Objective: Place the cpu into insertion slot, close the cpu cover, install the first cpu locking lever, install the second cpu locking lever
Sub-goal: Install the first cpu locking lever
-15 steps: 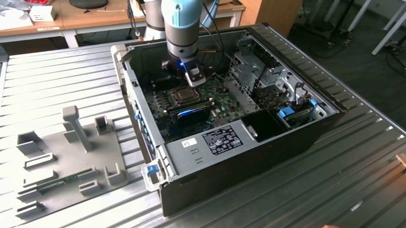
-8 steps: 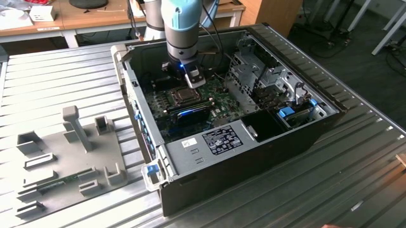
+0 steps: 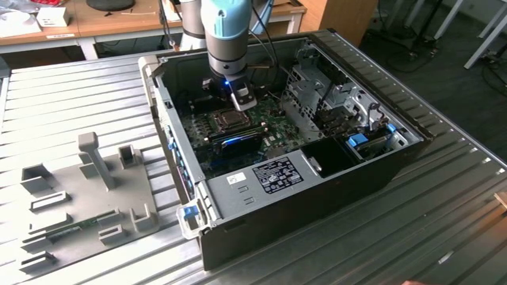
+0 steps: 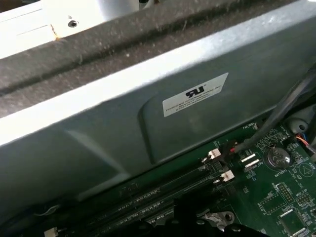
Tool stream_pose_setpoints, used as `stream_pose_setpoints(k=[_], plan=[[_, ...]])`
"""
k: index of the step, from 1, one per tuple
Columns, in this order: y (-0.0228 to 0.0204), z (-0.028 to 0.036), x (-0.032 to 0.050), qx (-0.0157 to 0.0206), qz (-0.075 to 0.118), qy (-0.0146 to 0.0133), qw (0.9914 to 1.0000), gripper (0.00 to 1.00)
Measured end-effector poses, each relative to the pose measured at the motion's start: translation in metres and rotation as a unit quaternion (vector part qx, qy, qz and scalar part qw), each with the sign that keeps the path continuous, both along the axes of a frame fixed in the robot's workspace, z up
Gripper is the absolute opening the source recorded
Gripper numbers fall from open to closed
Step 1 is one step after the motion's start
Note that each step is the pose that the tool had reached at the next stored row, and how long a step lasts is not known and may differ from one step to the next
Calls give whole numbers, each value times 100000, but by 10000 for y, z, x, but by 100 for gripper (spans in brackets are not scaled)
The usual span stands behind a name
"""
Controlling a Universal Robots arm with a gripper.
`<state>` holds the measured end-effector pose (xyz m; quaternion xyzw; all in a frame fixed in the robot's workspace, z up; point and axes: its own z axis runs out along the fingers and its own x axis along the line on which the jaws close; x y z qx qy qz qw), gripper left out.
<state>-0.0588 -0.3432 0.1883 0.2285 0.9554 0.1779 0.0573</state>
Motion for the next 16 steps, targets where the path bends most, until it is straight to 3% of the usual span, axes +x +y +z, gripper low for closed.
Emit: stream_pose_setpoints(k=[8, 10, 14, 16], plan=[[1, 38, 0, -57, 3, -21, 100000, 10], [1, 40, 0, -581, -10, -11, 99998, 10], [0, 40, 0, -2107, -3, -5, 99978, 10], [2, 40, 0, -2495, 3, -4, 99969, 10]])
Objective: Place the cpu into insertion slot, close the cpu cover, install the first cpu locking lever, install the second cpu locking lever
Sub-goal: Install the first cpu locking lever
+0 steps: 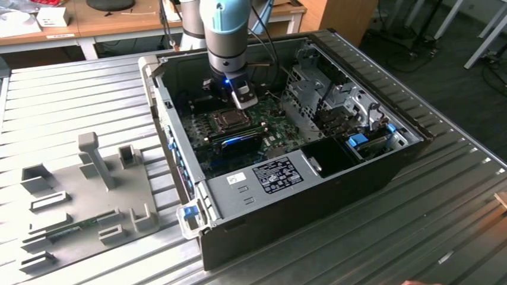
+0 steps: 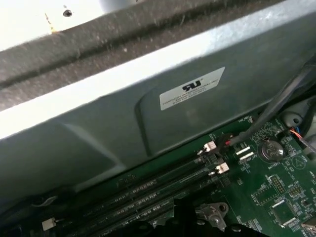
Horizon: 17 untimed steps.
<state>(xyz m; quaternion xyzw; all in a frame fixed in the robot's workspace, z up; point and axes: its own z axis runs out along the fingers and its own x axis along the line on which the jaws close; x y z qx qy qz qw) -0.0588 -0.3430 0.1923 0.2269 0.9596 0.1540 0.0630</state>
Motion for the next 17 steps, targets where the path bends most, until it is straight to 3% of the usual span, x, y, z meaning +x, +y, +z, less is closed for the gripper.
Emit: stream_pose_setpoints(k=[7, 17], plan=[[23, -1, -1, -63, -8, 1, 100000, 10], [93, -1, -2, -57, -6, -23, 100000, 10]])
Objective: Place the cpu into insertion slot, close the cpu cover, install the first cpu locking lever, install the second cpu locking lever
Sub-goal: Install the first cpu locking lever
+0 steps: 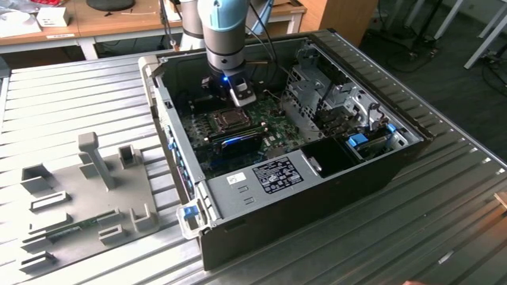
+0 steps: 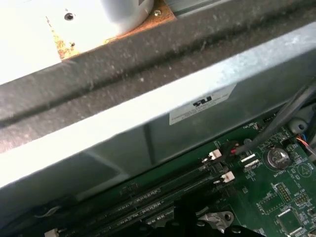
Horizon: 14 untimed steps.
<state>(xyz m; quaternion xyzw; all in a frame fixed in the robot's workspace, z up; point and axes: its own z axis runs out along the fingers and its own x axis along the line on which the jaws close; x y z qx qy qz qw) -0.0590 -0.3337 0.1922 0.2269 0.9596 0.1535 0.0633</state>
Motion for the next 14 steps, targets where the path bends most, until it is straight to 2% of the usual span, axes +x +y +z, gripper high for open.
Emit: stream_pose_setpoints(k=[14], plan=[[20, 0, -6, 5, -69, -28, 100000, 10]])
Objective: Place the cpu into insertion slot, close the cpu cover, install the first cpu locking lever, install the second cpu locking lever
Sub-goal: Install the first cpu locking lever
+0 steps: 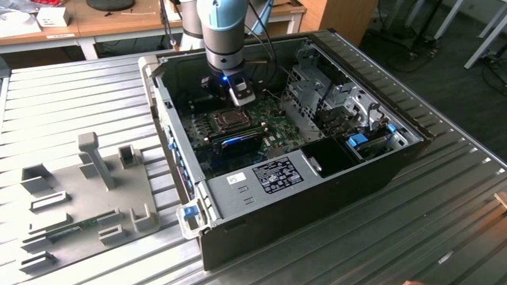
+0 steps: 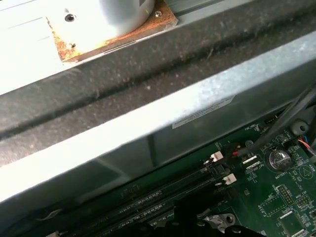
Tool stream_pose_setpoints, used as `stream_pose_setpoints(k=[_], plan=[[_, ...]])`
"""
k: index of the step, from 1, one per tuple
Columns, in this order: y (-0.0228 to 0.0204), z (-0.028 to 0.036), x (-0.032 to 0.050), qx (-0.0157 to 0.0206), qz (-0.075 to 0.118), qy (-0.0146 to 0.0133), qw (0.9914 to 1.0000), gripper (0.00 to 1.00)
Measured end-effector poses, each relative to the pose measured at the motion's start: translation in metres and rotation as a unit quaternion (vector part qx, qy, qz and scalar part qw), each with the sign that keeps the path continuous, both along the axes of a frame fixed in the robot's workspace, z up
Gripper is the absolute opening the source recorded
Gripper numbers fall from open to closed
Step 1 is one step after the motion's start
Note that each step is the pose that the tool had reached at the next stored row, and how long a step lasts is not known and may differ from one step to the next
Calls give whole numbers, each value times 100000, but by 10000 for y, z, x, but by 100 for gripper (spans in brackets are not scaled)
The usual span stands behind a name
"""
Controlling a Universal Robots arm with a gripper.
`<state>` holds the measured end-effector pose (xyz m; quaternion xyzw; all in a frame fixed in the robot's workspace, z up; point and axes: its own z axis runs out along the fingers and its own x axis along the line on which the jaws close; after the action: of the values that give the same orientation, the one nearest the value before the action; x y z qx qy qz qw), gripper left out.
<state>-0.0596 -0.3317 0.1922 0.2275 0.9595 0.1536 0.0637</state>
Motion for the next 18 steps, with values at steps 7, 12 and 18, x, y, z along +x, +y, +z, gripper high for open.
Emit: stream_pose_setpoints(k=[7, 12, 18], plan=[[1, -6, 0, 3, -64, -1, 100000, 10], [0, -20, 3, -11, -68, 7, 100000, 10], [1, -20, 5, 7, -66, -7, 100000, 10]])
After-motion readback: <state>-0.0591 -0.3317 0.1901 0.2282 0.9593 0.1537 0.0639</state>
